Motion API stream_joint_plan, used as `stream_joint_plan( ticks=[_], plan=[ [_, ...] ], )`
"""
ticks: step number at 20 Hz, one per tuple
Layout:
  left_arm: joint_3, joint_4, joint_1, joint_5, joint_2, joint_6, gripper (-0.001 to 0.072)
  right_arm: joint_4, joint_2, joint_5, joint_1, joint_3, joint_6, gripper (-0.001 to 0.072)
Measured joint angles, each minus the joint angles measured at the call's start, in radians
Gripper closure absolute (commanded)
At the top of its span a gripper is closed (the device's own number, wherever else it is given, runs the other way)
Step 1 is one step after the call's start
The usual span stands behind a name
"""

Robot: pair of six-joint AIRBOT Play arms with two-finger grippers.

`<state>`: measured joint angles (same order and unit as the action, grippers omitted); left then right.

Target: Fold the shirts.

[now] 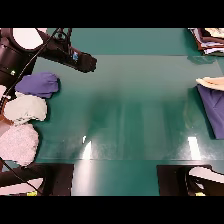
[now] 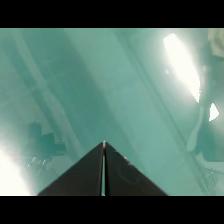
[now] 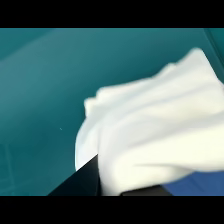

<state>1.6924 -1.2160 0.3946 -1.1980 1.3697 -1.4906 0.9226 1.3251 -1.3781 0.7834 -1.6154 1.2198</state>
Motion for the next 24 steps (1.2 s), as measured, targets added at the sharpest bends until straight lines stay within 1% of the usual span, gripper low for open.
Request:
stream_joint_plan(
  ticks=[1,2,3,4,5,9,12,14,17,19,20,21,22,23,24],
  plan=[
    [0.0,0.0,0.0,-0.003,0.0,0.001,0.0672,0.024,-0.026,-0.006,0.021,0.043,0.001,0.0687],
    [0.0,0.0,0.0,-0.004,0.0,0.002,0.0671,0.042,-0.05,-0.014,0.044,0.083,0.001,0.0614],
    [0.0,0.0,0.0,-0.005,0.0,0.003,0.0672,0.059,-0.077,-0.021,0.072,0.126,0.002,0.0392],
    [0.0,0.0,0.0,-0.007,0.0,0.004,0.0671,0.077,-0.101,-0.026,0.1,0.166,0.003,0.0251],
    [0.0,0.0,0.0,-0.01,0.0,0.008,0.0671,0.088,-0.124,-0.034,0.127,0.205,0.006,0.0224],
    [0.0,0.0,0.0,-0.022,0.0,0.031,0.0671,0.114,-0.201,-0.05,0.236,0.338,0.023,0.0224],
    [0.0,0.0,0.0,-0.029,0.0,0.038,0.0671,0.11,-0.235,-0.052,0.254,0.379,0.027,0.0225],
    [0.0,0.0,0.0,-0.029,0.0,0.041,0.0671,0.077,-0.253,-0.05,0.212,0.391,0.031,0.0225],
    [0.0,0.0,0.0,-0.029,0.0,0.042,0.0671,0.002,-0.276,-0.047,0.064,0.399,0.032,0.0236],
    [0.0,0.001,0.0,-0.028,0.0,0.042,0.0671,-0.032,-0.288,-0.042,-0.077,0.401,0.032,0.0289],
    [0.0,0.002,0.0,-0.024,0.0,0.042,0.0671,-0.041,-0.291,-0.039,-0.151,0.402,0.032,0.0289],
    [0.0,0.002,0.0,-0.017,0.0,0.042,0.0671,-0.05,-0.295,-0.036,-0.231,0.402,0.033,0.0336],
    [0.0,0.003,0.0,-0.01,0.0,0.043,0.0671,-0.056,-0.297,-0.029,-0.304,0.403,0.032,0.0515],
    [0.0,0.004,0.0,-0.001,0.0,0.043,0.0671,-0.06,-0.298,-0.023,-0.383,0.404,0.032,0.0625],
    [0.0,0.004,0.0,0.007,0.0,0.043,0.0671,-0.064,-0.299,-0.014,-0.45,0.404,0.032,0.0692]
  ],
)
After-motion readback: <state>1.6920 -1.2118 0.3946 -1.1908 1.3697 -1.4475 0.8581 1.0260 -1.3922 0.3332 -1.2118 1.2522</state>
